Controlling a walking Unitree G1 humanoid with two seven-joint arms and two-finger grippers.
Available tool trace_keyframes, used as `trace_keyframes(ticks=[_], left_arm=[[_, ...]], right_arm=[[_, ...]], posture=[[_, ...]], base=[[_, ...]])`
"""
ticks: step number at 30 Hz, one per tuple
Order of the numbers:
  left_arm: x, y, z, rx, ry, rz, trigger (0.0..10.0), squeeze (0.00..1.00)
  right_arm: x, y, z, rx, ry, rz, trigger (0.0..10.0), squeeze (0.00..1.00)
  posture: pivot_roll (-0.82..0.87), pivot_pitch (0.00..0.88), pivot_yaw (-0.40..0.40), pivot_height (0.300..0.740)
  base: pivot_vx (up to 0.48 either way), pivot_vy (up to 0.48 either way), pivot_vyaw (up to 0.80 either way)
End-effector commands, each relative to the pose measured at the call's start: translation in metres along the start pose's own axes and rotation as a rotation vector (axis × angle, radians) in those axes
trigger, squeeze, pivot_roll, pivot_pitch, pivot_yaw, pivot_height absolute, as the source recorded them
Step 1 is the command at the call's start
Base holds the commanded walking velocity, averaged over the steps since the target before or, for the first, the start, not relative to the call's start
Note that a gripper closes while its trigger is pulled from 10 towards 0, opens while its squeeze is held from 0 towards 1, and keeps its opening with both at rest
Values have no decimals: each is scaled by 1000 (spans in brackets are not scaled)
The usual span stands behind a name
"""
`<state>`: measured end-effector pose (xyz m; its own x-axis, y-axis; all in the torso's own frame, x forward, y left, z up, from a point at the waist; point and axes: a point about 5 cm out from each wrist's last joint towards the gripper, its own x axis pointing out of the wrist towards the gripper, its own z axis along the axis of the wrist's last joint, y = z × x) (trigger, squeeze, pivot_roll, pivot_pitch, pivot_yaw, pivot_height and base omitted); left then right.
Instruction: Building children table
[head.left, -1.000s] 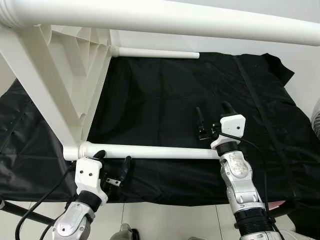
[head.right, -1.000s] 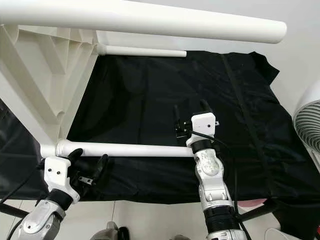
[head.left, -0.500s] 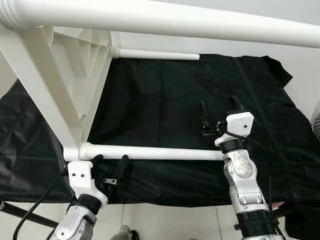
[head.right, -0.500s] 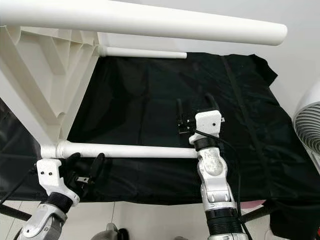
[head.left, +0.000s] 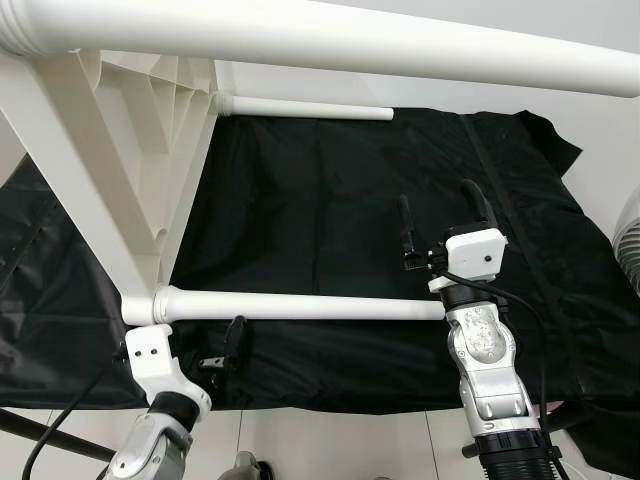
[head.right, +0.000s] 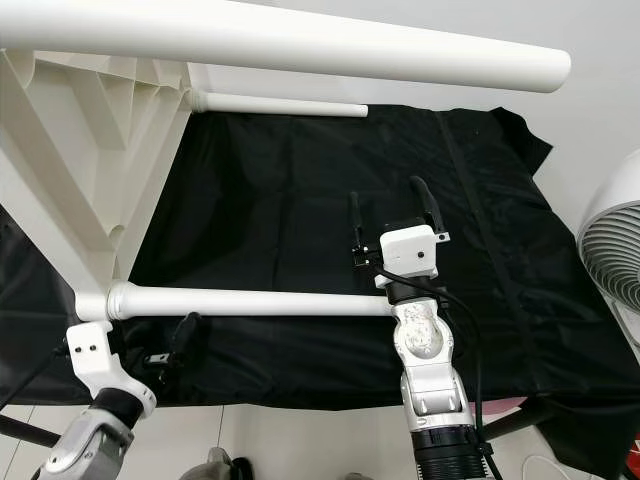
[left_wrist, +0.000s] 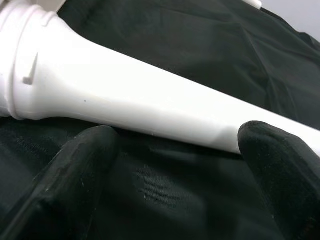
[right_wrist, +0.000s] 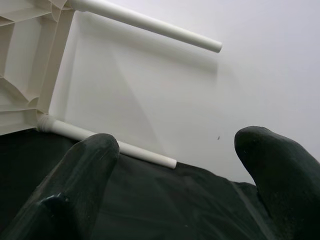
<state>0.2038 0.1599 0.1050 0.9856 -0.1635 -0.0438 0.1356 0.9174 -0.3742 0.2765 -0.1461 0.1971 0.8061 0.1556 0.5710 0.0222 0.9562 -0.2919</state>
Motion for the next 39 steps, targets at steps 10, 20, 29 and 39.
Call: trace_keyframes(ticks=[10, 20, 29, 39], left_arm=[[11, 2, 1, -98, 14, 15, 10000, 0], [14, 0, 0, -113, 22, 10, 10000, 0], [22, -2, 0, -119, 29, -1, 10000, 0], [27, -2, 1, -113, 31, 8, 10000, 0]], right_arm=[[-1, 5, 14, -139, -102, 33, 10000, 0], [-14, 10, 31, -386, -258, 6, 10000, 0], [-4, 13, 45, -525, -396, -63, 10000, 0], [1, 23, 53, -587, -533, -88, 10000, 0]], posture=[[-3, 109, 50, 740], [-5, 108, 47, 740], [3, 122, 52, 740], [32, 161, 43, 740]], base=[[0, 0, 0], [0, 0, 0], [0, 0, 0], [0, 0, 0]])
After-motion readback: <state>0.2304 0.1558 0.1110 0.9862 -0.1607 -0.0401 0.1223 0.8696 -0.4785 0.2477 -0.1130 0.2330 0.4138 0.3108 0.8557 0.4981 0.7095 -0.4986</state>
